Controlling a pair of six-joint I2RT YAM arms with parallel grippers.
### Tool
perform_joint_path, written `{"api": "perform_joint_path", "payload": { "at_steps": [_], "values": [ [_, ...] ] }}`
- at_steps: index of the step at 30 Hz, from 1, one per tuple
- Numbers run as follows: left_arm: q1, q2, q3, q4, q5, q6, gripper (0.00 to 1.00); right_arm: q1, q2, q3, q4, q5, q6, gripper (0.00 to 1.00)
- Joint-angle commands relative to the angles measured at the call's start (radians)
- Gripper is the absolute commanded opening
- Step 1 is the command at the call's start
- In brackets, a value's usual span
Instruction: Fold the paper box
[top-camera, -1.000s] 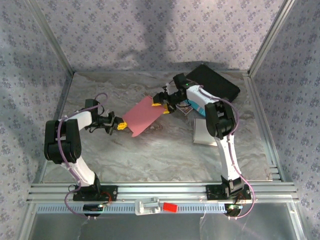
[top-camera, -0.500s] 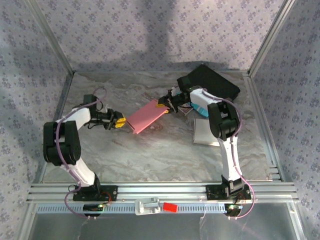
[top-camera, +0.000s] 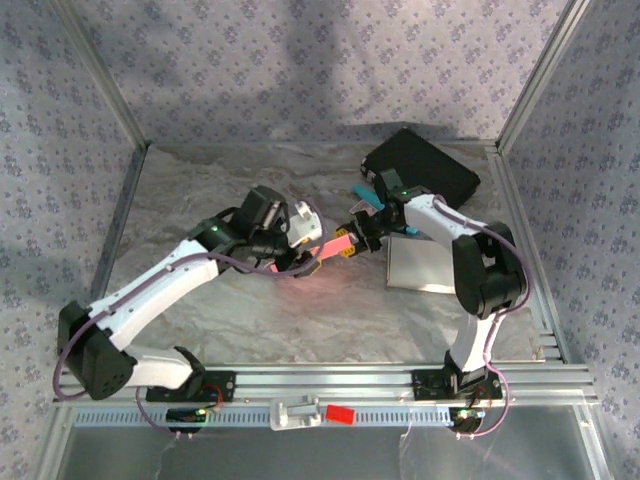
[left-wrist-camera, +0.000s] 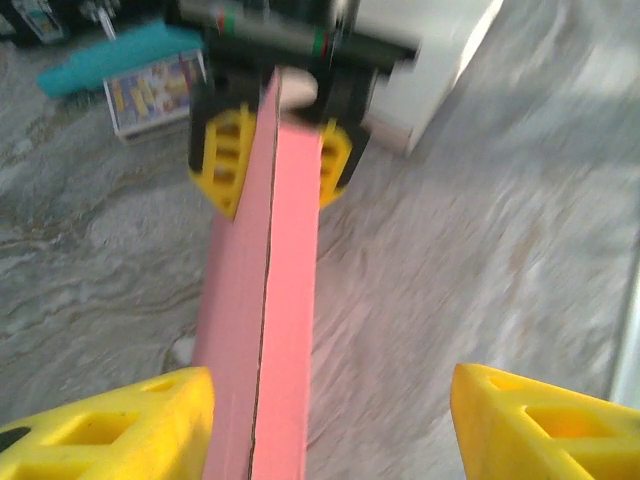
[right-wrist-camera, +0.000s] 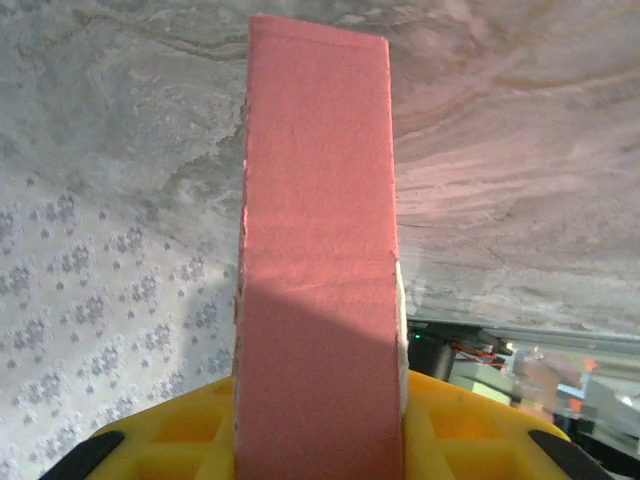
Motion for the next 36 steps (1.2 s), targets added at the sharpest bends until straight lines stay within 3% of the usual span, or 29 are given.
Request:
{"api": "perform_joint_path", "payload": {
  "at_steps": [1,6,8,13,17,20,22,25,30,33,36],
  "values": [
    [-0.036,0.066,0.023,-0.114,-0.161,0.216,0.64,0.002,-0.017,0.01,-0.084,0.054,0.099,0.3],
    [-0.069,0.107,-0.025,-0.056,-0.343,0.308,0.65,0.013,0.006,0.018,-0.102,0.028,0.098,0.29],
    [-0.071,0.112,-0.042,0.001,-0.365,0.321,0.64,0.013,0.007,0.012,-0.106,0.03,0.098,0.29],
    [-0.073,0.136,-0.052,0.024,-0.358,0.308,0.57,0.015,0.007,-0.015,-0.081,0.026,0.121,0.28],
    [-0.074,0.146,-0.076,0.036,-0.33,0.305,0.41,0.014,0.008,-0.033,-0.057,0.022,0.145,0.28],
    [-0.073,0.149,-0.089,0.041,-0.328,0.306,0.37,0.013,0.01,-0.036,-0.051,0.023,0.155,0.29],
    [-0.074,0.15,-0.088,0.032,-0.326,0.308,0.33,0.013,0.009,-0.035,-0.053,0.024,0.153,0.34],
    [-0.074,0.149,-0.084,0.014,-0.308,0.311,0.31,0.009,0.007,-0.027,-0.064,0.024,0.132,0.49],
    [-0.064,0.164,-0.046,-0.093,-0.252,0.32,0.31,-0.03,-0.028,0.113,-0.264,0.137,-0.129,0.74],
    [-0.044,0.179,-0.009,-0.171,-0.193,0.319,0.3,-0.059,-0.093,0.226,-0.4,0.289,-0.375,0.78],
    [-0.027,0.188,0.002,-0.211,-0.157,0.312,0.28,-0.072,-0.204,0.235,-0.399,0.448,-0.584,0.73]
  ]
}}
